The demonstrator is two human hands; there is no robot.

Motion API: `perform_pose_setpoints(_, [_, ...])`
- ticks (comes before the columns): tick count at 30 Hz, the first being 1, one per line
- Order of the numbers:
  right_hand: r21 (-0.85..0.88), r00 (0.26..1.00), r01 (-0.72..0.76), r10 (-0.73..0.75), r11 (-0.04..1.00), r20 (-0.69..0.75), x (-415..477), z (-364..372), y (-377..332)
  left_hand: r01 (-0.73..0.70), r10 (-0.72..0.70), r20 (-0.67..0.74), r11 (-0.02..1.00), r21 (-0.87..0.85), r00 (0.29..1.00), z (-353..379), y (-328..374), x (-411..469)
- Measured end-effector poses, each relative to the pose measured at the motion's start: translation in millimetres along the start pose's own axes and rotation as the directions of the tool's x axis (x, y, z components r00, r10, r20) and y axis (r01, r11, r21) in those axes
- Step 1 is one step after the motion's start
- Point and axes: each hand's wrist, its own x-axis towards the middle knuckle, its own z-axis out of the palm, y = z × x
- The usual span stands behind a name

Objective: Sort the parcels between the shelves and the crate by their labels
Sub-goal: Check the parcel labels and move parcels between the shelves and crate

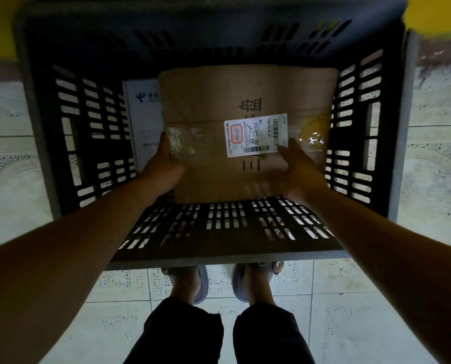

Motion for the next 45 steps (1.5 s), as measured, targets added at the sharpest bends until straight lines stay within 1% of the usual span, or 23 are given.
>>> perform_pose_setpoints(1, [0.016, 1.0, -0.004, 0.004, 1.0, -0.015, -4, -3, -2, 0.002, -0.002, -0.005, 1.0, -0.027, 1.0, 1, 1, -3])
perform_pose_setpoints(4, [-0.016, 0.998, -0.061, 0.06, 0.998, -0.035, -18, -19, -12, 0.05, -0.06, -0.053, 0.984, -0.169, 0.997, 0, 7, -18])
perform_pose_setpoints(6, [0.044, 0.995, -0.084, 0.086, 0.996, -0.048, -30, -29, -19, 0.065, -0.087, -0.082, 0.968, -0.241, 0.993, -3, 10, -28])
perform_pose_setpoints(9, [0.08, 0.99, -0.132, 0.135, 0.988, -0.034, -51, -42, -30, 0.032, -0.06, -0.105, 0.968, -0.248, 0.993, -8, 20, -50])
perform_pose_setpoints(12, [0.106, 0.989, -0.148, 0.148, 0.983, 0.005, -74, -51, -45, -0.019, 0.01, -0.038, 0.969, -0.248, 0.999, -17, 33, -73])
perform_pose_setpoints(17, [0.104, 0.988, -0.154, 0.155, 0.982, 0.003, -104, -58, -62, -0.027, 0.01, -0.049, 0.94, -0.341, 0.999, -27, 48, -118])
perform_pose_setpoints(19, [0.119, 0.99, -0.138, 0.139, 0.983, 0.001, -119, -62, -73, -0.017, -0.005, -0.049, 0.901, -0.434, 0.999, -31, 62, -145])
perform_pose_setpoints(21, [0.123, 0.992, -0.128, 0.129, 0.984, 0.004, -129, -64, -78, 0.004, -0.016, -0.018, 0.854, -0.521, 1.0, -31, 72, -165])
perform_pose_setpoints(23, [0.11, 0.994, -0.113, 0.111, 0.988, 0.018, -143, -69, -89, -0.009, 0.0, -0.015, 0.826, -0.563, 1.0, -38, 83, -192])
perform_pose_setpoints(27, [0.08, 0.991, -0.104, 0.096, 0.991, 0.094, -172, -84, -111, -0.031, -0.015, -0.067, 0.77, -0.637, 0.998, -50, 95, -238])
perform_pose_setpoints(29, [0.033, 0.993, -0.06, 0.056, 0.998, 0.108, -193, -97, -127, -0.047, -0.029, -0.1, 0.738, -0.673, 0.995, -56, 101, -267])
perform_pose_setpoints(30, [0.037, 0.992, -0.064, 0.059, 0.997, 0.109, -201, -101, -132, -0.052, -0.031, -0.108, 0.725, -0.687, 0.994, -57, 103, -277])
perform_pose_setpoints(33, [0.022, 0.99, -0.017, 0.013, 1.0, 0.141, -229, -112, -151, -0.088, -0.052, -0.16, 0.649, -0.755, 0.986, -65, 105, -319])
perform_pose_setpoints(35, [-0.018, 0.985, 0.029, -0.025, 0.999, 0.171, -250, -115, -169, -0.104, -0.086, -0.19, 0.587, -0.803, 0.978, -75, 100, -351])
perform_pose_setpoints(36, [-0.001, 0.985, 0.02, -0.019, 1.0, 0.173, -252, -116, -168, -0.097, -0.088, -0.179, 0.573, -0.814, 0.98, -74, 101, -357])
perform_pose_setpoints(37, [-0.002, 0.983, 0.028, -0.027, 1.0, 0.179, -259, -117, -175, -0.11, -0.088, -0.192, 0.563, -0.819, 0.977, -77, 99, -368])
perform_pose_setpoints(40, [-0.015, 0.971, 0.092, -0.086, 0.996, 0.223, -283, -113, -207, -0.169, -0.114, -0.252, 0.483, -0.859, 0.961, -94, 83, -413])
perform_pose_setpoints(43, [-0.048, 0.958, 0.167, -0.151, 0.985, 0.244, -303, -105, -240, -0.218, -0.147, -0.308, 0.437, -0.873, 0.94, -110, 65, -455])
perform_pose_setpoints(45, [-0.079, 0.953, 0.182, -0.156, 0.98, 0.26, -314, -100, -262, -0.26, -0.158, -0.352, 0.42, -0.869, 0.923, -121, 52, -482])
